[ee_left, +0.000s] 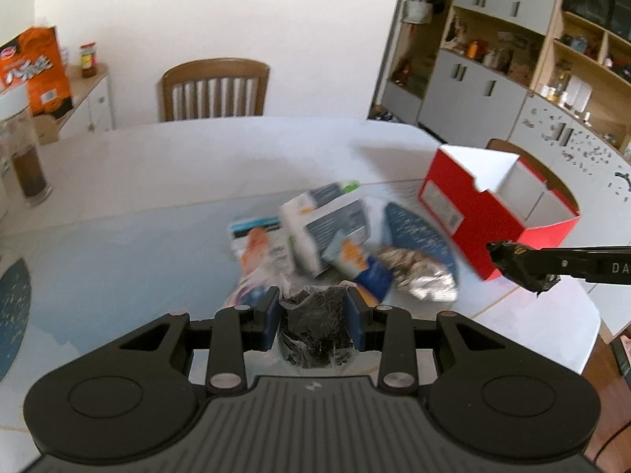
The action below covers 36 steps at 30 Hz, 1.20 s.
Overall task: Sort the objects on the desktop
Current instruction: 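Carry the seaweed bag and black snack packet with both grippers toward the red shoebox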
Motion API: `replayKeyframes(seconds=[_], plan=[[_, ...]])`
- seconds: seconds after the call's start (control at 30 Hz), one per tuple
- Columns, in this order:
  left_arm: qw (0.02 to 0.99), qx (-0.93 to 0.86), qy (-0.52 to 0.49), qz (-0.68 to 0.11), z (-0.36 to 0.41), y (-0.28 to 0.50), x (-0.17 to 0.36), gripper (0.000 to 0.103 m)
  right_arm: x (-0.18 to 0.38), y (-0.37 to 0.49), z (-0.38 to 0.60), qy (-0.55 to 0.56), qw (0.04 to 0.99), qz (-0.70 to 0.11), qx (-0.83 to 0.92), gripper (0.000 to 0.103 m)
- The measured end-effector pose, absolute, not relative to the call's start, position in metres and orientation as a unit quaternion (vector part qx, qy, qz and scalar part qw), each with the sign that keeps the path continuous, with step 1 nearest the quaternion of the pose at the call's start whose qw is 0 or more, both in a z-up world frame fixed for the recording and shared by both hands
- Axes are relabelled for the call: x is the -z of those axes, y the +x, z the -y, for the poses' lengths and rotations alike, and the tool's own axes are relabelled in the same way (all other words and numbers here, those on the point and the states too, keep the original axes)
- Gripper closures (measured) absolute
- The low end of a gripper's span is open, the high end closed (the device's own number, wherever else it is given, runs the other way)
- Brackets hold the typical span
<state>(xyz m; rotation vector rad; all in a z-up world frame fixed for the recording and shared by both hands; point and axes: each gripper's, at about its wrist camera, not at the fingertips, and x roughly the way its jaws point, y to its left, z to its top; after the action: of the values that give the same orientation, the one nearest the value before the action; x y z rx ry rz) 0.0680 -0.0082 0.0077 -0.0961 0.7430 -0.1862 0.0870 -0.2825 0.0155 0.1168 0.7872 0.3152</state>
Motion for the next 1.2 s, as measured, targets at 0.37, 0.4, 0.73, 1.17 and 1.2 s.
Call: replayKeyframes(seconds=[0.37, 0.4, 0.73, 1.17, 1.2], plan=[[0.928, 0.127, -0.048, -0.348, 0.078, 0.102, -0.035, 0.069, -0.036, 0.112, 0.344, 0.068, 0.916, -0.368, -0.146, 0.072], [0.927, 0.130, -0.048, -0.348, 0.085, 0.106, -0.036, 0.069, -0.037, 0.115, 0.350, 0.067, 0.916, -0.367, -0.146, 0.072], [0.923, 0.159, -0.034, -0.350, 0.158, 0.151, -0.041, 0.069, -0.037, 0.153, 0.404, 0.066, 0.916, -0.367, -0.147, 0.072], [0.913, 0.197, 0.001, -0.358, 0.247, 0.202, -0.037, 0.069, -0.024, 0.188, 0.462, 0.060, 0.914, -0.378, -0.135, 0.072], [0.911, 0.198, 0.003, -0.361, 0.253, 0.205, -0.035, 0.069, -0.023, 0.190, 0.466, 0.059, 0.914, -0.378, -0.134, 0.072]])
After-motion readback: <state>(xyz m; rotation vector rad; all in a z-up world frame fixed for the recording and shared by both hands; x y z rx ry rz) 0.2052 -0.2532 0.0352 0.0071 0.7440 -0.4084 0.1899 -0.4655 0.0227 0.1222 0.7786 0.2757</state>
